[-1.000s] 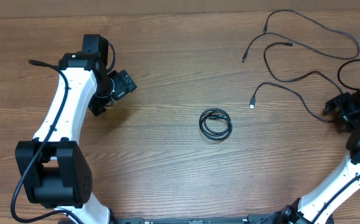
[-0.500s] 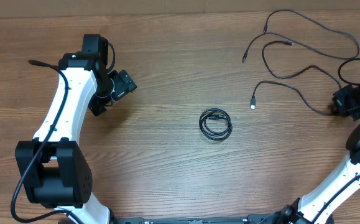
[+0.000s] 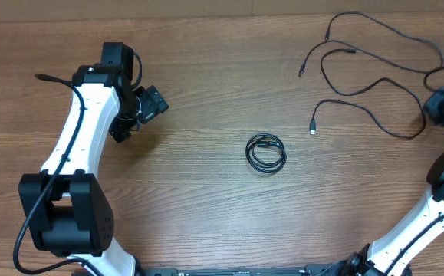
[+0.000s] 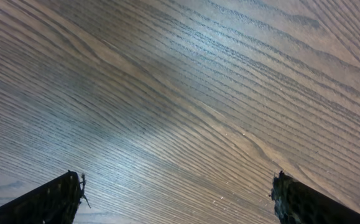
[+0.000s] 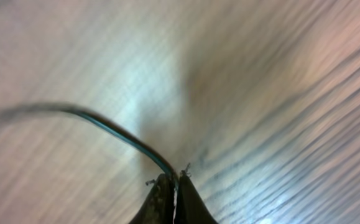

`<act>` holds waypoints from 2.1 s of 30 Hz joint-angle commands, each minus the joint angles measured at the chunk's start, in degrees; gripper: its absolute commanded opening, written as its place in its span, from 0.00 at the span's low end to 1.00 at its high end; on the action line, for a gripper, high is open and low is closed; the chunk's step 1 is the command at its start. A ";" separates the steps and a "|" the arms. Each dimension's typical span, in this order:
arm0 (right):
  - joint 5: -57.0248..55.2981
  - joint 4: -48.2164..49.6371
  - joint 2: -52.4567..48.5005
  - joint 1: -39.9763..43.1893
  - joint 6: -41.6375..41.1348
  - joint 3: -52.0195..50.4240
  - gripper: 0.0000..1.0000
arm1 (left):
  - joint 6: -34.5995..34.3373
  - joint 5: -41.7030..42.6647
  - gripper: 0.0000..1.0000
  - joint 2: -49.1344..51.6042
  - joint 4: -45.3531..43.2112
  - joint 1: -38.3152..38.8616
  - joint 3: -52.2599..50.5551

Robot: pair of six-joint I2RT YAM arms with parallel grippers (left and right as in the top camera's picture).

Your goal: Untangle cables

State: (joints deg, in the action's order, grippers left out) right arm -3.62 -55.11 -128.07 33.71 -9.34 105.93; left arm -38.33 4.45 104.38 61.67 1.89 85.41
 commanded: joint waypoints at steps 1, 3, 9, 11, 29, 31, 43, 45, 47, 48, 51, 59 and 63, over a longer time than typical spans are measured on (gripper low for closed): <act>-0.72 -1.20 0.44 0.28 0.59 7.98 0.04 | 1.49 -0.35 1.00 -0.57 -0.24 0.07 0.17; 1.62 -2.64 0.44 0.28 -0.50 10.45 0.12 | 1.49 -0.35 1.00 -0.57 -0.33 0.07 0.17; 5.22 -7.34 0.26 -0.04 -2.80 8.07 0.29 | 1.49 -0.35 0.99 -0.57 -0.63 0.07 0.17; 5.25 -8.81 0.26 -0.11 -4.92 5.90 0.32 | 1.51 -0.35 1.00 -0.57 -0.66 0.07 0.17; 6.73 -4.13 0.11 -0.37 -5.90 -11.04 0.36 | 1.51 -0.35 1.00 -0.57 -0.42 0.07 0.17; 6.71 -3.15 0.11 -0.37 -5.90 -11.85 0.29 | 1.51 -0.35 0.99 -0.57 -0.42 0.07 0.17; 5.70 1.05 0.11 0.92 -1.70 -6.58 0.04 | 1.51 -0.35 1.00 -0.57 -0.39 0.07 0.17; 6.29 0.85 0.11 0.92 4.33 -4.17 0.04 | 1.51 -0.35 1.00 -0.57 -0.39 0.07 0.17; 6.21 0.79 0.11 0.74 10.75 -2.38 0.04 | 1.51 -0.35 1.00 -0.57 -0.44 0.07 0.17; 6.12 0.83 0.11 0.72 13.03 -1.70 0.04 | 1.51 -0.35 0.99 -0.57 -0.42 0.07 0.17; 5.38 1.66 0.11 0.98 13.49 -0.11 0.04 | 1.53 -0.35 1.00 -0.57 -0.39 0.07 0.17; 5.22 3.26 0.11 1.29 8.72 4.55 0.89 | 1.51 -0.37 1.00 -0.57 -0.63 0.07 0.17; 9.22 3.43 0.11 0.96 5.86 4.72 0.89 | 1.51 -0.37 1.00 -0.57 -0.66 0.07 0.17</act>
State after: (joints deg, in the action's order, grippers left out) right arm 2.63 -51.92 -127.90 34.63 -0.47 109.08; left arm -38.33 4.45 104.38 61.08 1.89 85.41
